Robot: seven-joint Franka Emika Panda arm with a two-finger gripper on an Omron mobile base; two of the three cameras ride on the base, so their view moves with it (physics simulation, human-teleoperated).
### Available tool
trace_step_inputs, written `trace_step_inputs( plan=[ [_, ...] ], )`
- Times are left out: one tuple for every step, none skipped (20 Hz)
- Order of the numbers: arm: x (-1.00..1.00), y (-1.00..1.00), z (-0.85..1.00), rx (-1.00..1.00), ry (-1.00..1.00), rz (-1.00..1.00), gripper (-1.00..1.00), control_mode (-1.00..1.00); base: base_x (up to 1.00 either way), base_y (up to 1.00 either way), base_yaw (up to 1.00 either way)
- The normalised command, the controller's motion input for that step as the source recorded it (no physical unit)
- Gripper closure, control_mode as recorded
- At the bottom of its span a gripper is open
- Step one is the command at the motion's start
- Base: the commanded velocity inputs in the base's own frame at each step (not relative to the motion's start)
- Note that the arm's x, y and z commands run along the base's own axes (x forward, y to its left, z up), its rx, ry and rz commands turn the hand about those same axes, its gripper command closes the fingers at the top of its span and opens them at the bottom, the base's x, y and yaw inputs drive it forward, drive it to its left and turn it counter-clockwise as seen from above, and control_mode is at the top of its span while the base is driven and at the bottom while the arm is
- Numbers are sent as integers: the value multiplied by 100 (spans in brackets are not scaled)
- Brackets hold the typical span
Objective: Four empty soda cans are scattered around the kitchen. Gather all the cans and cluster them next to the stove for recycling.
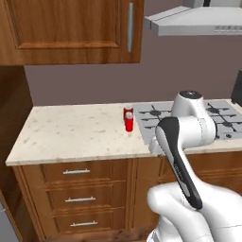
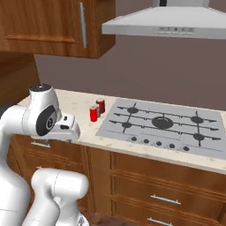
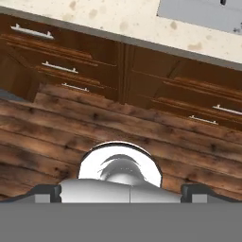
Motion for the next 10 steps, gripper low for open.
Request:
trace_step_inputs(
  plan=[
    [0,0,0,0,0,0,-100,100,-40,0,40],
    [0,0,0,0,0,0,-100,100,-32,0,33],
    [0,0,0,0,0,0,-100,100,-31,-14,34],
    [0,0,0,0,0,0,-100,100,-32,-34,43],
    [0,0,0,0,0,0,-100,100,-44,-41,50],
    [0,0,0,0,0,0,-100,100,-34,-42,55],
    [0,0,0,0,0,0,-100,100,-21,-33,61],
    [0,0,0,0,0,0,-100,100,-21,-37,65],
    [0,0,0,0,0,0,-100,100,-16,-35,72],
    [0,0,0,0,0,0,-100,100,-4,-27,76]
  ],
)
